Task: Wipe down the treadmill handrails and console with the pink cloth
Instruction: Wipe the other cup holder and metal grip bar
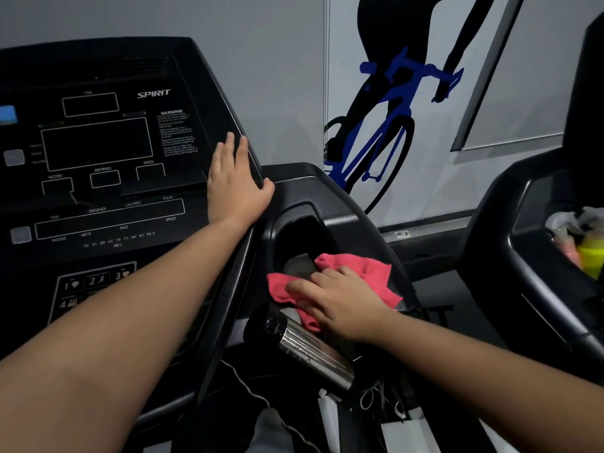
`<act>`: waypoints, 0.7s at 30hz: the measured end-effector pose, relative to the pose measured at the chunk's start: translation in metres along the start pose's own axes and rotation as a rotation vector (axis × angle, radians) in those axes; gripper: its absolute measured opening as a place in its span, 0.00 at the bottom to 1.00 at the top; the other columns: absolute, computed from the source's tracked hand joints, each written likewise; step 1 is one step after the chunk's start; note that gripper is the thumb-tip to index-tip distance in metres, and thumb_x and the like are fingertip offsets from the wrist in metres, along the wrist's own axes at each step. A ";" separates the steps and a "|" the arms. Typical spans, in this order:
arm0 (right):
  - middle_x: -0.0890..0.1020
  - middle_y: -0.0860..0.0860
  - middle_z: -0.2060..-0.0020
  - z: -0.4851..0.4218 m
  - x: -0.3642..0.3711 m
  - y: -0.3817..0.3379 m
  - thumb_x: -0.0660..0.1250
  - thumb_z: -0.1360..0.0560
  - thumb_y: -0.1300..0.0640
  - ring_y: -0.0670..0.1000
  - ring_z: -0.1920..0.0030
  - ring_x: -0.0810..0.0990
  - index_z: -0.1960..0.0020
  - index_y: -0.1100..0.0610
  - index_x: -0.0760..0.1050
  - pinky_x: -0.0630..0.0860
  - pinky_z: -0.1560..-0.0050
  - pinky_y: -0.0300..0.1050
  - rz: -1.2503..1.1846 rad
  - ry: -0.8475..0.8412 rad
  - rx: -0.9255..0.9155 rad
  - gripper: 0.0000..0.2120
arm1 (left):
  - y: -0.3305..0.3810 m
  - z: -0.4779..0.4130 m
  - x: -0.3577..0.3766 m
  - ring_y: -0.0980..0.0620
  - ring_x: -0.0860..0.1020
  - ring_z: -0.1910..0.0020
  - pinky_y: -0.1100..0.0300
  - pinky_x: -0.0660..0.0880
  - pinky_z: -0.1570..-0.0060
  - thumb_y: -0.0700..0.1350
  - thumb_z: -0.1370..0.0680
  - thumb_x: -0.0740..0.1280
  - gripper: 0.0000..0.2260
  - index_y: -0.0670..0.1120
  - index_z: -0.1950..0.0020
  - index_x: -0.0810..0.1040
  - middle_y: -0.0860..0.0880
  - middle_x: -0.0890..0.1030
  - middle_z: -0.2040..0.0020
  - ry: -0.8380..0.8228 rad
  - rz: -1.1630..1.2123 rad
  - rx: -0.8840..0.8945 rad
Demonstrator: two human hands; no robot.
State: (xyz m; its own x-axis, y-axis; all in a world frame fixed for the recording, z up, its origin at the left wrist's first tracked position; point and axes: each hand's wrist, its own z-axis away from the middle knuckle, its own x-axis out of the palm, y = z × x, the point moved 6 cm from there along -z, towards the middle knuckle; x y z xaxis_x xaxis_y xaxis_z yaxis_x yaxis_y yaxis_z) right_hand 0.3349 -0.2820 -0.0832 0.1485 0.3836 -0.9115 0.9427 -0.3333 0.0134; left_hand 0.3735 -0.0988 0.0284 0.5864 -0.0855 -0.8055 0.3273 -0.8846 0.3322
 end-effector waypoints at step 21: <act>0.79 0.62 0.45 -0.048 0.023 -0.007 0.46 0.19 0.43 0.61 0.44 0.77 0.23 0.57 0.51 0.69 0.48 0.52 -0.117 -0.400 0.269 0.28 | -0.001 -0.003 0.003 0.46 0.48 0.23 0.50 0.49 0.26 0.51 0.24 0.63 0.34 0.45 0.22 0.52 0.46 0.50 0.21 -0.003 -0.029 0.020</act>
State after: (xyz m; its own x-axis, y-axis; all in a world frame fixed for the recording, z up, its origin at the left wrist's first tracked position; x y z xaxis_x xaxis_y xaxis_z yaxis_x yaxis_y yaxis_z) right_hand 0.3465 -0.2291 -0.0846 -0.1299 0.0892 -0.9875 0.8280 -0.5381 -0.1575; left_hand 0.3770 -0.0969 0.0268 0.5747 -0.0605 -0.8162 0.3296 -0.8957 0.2984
